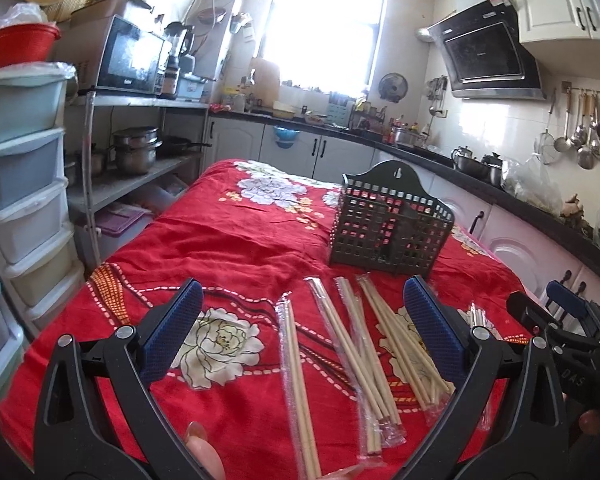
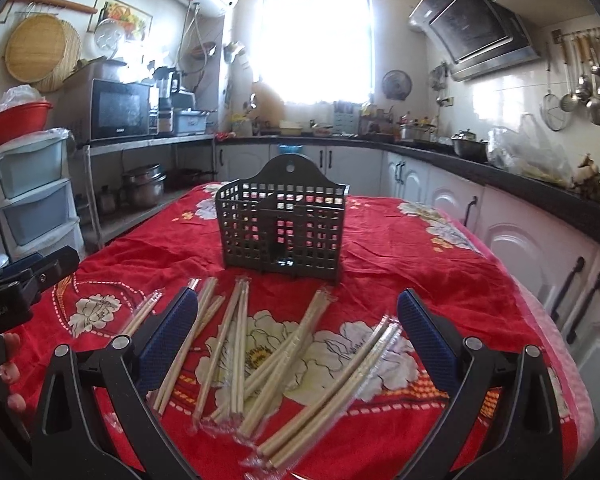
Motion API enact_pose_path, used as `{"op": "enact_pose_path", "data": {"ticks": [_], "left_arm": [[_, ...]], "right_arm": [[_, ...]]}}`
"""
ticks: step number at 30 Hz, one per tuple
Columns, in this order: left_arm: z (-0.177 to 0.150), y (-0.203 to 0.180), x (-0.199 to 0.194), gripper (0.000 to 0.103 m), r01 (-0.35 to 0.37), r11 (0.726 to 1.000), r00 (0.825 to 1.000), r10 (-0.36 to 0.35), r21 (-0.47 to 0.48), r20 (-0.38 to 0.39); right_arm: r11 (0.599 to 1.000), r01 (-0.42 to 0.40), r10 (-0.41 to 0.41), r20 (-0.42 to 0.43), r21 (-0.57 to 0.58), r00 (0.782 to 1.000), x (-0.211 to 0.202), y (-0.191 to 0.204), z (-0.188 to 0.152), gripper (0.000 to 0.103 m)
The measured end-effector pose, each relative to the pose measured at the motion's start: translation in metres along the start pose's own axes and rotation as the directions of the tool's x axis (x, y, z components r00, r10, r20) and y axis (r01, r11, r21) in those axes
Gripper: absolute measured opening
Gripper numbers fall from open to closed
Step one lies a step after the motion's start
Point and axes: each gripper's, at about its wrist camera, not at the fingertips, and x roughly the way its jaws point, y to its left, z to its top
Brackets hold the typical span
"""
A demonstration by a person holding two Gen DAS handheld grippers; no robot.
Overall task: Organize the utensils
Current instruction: 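Move the left tool toward the chopsticks while the right tool also lowers toward them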
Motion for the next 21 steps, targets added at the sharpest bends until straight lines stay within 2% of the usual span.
{"op": "enact_pose_path", "data": {"ticks": [7,10,15,19,21], "left_arm": [[0.017,0.016,0.016,0.093,-0.046,0.999,0.998,0.046,-0.016,-0.032],[0.027,0.019,0.026,0.093,-0.066,0.998,0.997,0.065,-0.004,-0.050],[0.037,0.018,0.047,0.093,-0.060,0.998,0.993,0.063,0.025,-0.099],[0.043,0.020,0.069,0.093,-0.020,1.000,0.984,0.022,0.012,-0.179],[0.046,0.022,0.081,0.093,0.022,1.000,0.974,-0.021,0.000,-0.228]], "right_arm": [[0.998,-0.045,0.043,-0.051,-0.035,0.998,0.029,0.006,0.012,0.097],[0.997,-0.071,0.069,-0.087,-0.010,0.994,0.044,0.004,0.020,0.097],[0.998,-0.066,0.068,-0.156,0.016,0.985,0.075,-0.003,0.028,0.097],[0.996,-0.076,0.087,-0.238,0.054,0.968,0.102,-0.012,0.030,0.097],[0.992,-0.092,0.111,-0.274,0.084,0.955,0.115,-0.019,0.030,0.097]]}}
